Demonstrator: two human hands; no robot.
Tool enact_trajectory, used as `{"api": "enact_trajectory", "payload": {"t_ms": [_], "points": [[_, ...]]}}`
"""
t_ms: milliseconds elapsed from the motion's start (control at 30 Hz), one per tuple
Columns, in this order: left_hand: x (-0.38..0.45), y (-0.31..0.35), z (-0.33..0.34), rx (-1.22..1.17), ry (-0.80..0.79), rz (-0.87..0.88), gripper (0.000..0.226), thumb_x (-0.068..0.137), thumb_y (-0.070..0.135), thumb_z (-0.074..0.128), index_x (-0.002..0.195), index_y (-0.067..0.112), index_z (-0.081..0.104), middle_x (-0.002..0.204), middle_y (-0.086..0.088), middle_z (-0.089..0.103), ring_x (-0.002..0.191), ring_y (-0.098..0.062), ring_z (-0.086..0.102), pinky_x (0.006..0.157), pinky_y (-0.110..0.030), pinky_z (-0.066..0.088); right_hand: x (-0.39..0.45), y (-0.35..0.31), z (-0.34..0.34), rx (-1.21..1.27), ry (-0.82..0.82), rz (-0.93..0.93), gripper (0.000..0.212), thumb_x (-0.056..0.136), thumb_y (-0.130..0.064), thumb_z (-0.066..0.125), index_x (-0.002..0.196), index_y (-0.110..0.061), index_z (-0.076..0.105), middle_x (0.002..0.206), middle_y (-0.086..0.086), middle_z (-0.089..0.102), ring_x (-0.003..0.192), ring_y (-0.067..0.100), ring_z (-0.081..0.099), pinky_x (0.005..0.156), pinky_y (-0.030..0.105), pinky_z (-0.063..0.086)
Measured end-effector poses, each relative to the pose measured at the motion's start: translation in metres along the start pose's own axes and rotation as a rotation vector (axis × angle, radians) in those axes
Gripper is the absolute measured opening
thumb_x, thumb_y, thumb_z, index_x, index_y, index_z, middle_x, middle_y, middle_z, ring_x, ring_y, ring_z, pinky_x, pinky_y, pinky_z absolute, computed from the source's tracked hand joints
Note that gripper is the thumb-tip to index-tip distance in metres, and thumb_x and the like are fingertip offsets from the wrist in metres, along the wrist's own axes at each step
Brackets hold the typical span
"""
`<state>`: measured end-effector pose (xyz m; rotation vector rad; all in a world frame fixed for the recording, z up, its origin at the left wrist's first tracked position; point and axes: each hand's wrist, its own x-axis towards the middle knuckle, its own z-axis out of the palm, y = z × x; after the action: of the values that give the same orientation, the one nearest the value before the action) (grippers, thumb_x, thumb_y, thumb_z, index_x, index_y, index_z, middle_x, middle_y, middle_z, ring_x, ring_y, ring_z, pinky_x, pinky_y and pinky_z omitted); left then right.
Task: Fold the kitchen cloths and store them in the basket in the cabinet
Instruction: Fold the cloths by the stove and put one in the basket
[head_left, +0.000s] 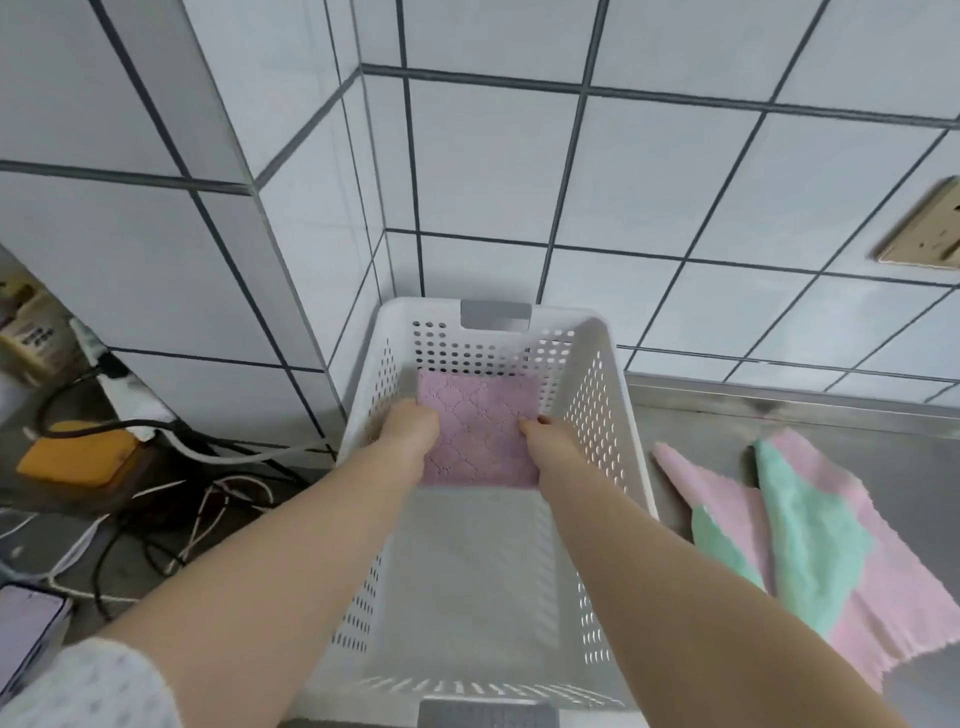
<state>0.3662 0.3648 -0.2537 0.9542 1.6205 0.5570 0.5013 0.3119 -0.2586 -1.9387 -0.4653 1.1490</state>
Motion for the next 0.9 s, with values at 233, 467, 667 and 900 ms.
{"api": "enact_trajectory", "payload": {"t_ms": [233,467,667,900], "points": [[0.029,-0.016,0.021,0.198,0.108,0.046,0.042,0.088,-0.001,0.037,0.128,0.005,0.051,0.098,-0.009,0.062,0.055,-0.013,0.042,0.036,-0.020,0.032,0.029,0.023,0.018,-0.052,-0.017,0.037,0.032,0.096,-0.021,0.045,0.123,-0.007,0.056,0.107,0.007,0.056,0.095,0.024,0.051,0.088,0.034,0.042],[0.041,-0.031,0.029,0.375,0.112,0.058,0.038,0.083,0.003,0.049,0.120,0.000,0.053,0.104,-0.021,0.065,0.083,-0.026,0.061,0.064,-0.040,0.055,0.038,0.047,0.032,-0.080,0.002,0.031,0.023,0.093,-0.021,0.047,0.102,-0.008,0.064,0.103,0.009,0.064,0.091,0.027,0.058,0.086,0.036,0.048],[0.034,-0.038,0.031,0.428,0.164,0.246,0.074,0.083,0.012,0.054,0.148,0.019,0.018,0.146,-0.010,0.035,0.127,-0.030,0.043,0.106,-0.045,0.039,0.043,0.050,0.039,-0.096,0.011,-0.011,0.025,0.092,-0.019,0.048,0.096,0.001,0.063,0.091,0.012,0.063,0.083,0.027,0.056,0.080,0.035,0.047],[0.020,-0.063,0.033,1.060,0.190,0.691,0.061,0.096,0.016,0.036,0.150,0.009,0.009,0.159,-0.008,0.002,0.146,-0.023,-0.008,0.118,-0.040,-0.006,0.046,0.060,0.046,-0.135,0.012,-0.123,0.019,0.092,-0.019,0.051,0.088,-0.005,0.063,0.082,0.006,0.062,0.076,0.023,0.054,0.069,0.029,0.040]]}}
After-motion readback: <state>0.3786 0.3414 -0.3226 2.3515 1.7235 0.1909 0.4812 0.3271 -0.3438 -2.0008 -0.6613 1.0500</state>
